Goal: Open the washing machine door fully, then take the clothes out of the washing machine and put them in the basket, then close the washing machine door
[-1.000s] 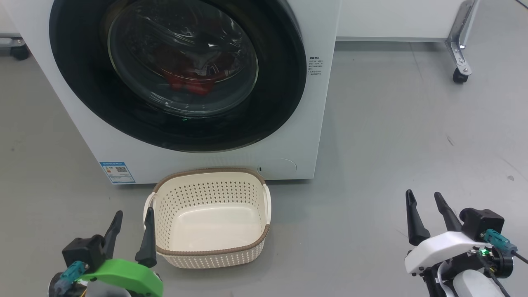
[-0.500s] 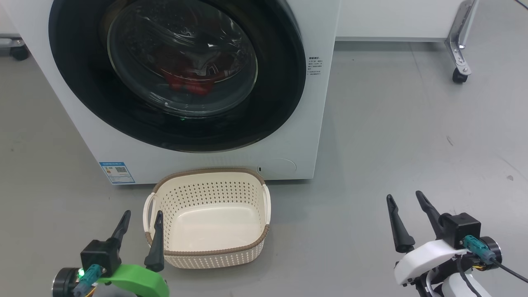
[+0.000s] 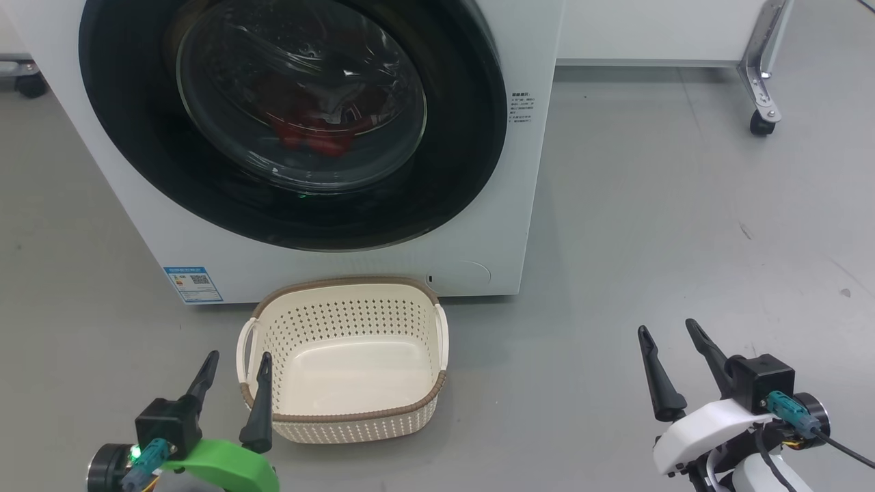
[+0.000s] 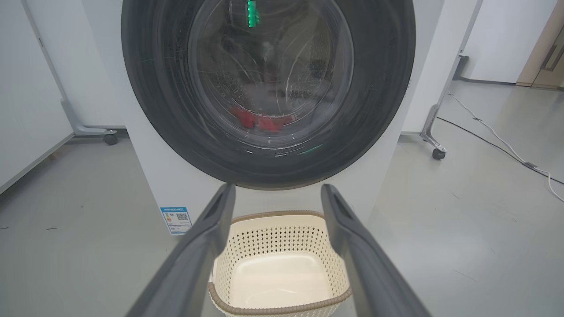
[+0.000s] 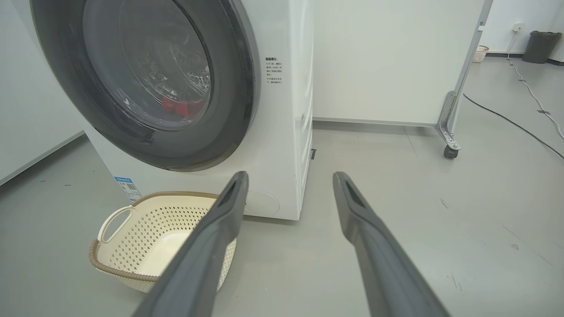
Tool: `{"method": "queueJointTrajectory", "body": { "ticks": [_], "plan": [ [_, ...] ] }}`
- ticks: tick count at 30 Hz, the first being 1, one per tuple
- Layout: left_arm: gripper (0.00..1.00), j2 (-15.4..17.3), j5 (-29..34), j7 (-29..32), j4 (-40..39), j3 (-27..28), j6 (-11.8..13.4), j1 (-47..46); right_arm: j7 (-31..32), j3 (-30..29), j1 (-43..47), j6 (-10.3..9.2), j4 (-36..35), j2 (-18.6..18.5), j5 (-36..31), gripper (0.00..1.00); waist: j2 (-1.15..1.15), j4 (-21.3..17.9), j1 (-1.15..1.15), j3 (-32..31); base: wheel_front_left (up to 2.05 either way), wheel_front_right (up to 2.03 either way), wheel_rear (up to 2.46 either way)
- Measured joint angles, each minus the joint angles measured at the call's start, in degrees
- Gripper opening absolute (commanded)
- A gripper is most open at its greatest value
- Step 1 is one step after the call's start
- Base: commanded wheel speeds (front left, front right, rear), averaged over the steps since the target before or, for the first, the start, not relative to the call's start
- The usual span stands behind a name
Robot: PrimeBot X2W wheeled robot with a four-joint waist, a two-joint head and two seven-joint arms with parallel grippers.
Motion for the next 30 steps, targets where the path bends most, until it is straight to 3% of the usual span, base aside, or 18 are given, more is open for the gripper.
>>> {"method": "queueJointTrajectory", "body": {
  "ticks": [11,12,13,21,30],
  "plan": [
    [1.00,0.0,0.0,0.3,0.5,0.1,0.3,-0.1,0.0,-0.1,0.0,0.01,0.4,0.3,0.0,1.00,0.00,-0.2,0.00,0.2,0.00,0.00,0.00],
    [1.00,0.0,0.0,0.3,0.6,0.1,0.3,-0.1,0.0,-0.1,0.0,0.01,0.4,0.3,0.0,0.89,0.00,-0.2,0.00,0.2,0.00,0.00,0.00],
    [1.00,0.0,0.0,0.3,0.6,0.1,0.3,-0.1,0.0,-0.2,0.0,0.02,0.5,0.4,0.0,0.00,0.00,-0.2,0.00,0.3,0.00,0.00,0.00],
    [1.00,0.0,0.2,0.3,0.7,0.0,0.3,-0.1,-0.1,-1.0,-0.3,0.47,0.8,0.8,0.5,0.00,0.00,-0.1,0.00,0.4,0.00,0.00,0.00],
    [1.00,-0.1,0.5,0.2,-0.4,0.0,0.4,-0.8,-0.2,-4.4,-1.5,2.42,-0.3,3.4,7.0,0.00,0.00,0.2,0.00,1.5,0.00,0.00,0.00]
  ]
}}
